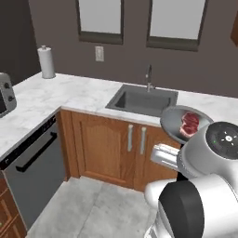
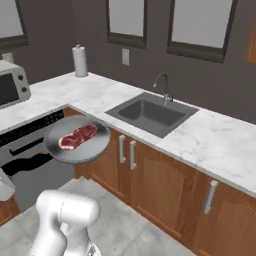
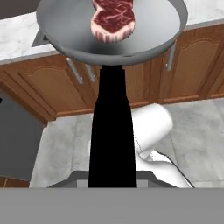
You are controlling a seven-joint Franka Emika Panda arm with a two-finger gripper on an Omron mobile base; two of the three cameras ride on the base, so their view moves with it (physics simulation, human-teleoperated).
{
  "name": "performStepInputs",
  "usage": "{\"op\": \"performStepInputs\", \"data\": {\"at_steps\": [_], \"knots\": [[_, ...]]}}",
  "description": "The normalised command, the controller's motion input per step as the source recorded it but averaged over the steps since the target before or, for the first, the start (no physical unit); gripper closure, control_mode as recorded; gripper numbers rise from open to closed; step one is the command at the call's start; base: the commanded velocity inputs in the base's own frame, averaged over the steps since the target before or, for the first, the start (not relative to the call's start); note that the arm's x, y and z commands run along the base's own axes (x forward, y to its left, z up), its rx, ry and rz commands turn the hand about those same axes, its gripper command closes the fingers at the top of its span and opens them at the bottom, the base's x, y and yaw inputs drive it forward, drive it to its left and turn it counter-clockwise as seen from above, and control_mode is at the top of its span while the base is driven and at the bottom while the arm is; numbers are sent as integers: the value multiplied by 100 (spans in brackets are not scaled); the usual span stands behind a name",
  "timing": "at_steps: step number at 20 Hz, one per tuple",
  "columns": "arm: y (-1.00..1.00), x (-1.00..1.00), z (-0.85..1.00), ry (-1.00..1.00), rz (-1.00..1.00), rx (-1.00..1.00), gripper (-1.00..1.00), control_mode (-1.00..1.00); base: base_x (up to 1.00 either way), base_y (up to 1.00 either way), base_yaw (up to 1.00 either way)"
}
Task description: Pick up the pan with the steak in it and place it on the dining table. Then place the steak on the plate.
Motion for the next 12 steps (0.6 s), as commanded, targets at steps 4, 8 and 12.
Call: {"op": "performStepInputs", "data": {"at_steps": [4, 8, 12], "knots": [[0, 0, 0, 0, 0, 0, 100, 100, -4, 0, 50], [0, 0, 0, 0, 0, 0, 100, 100, -4, 0, 50], [0, 0, 0, 0, 0, 0, 100, 100, -4, 0, 50]]}}
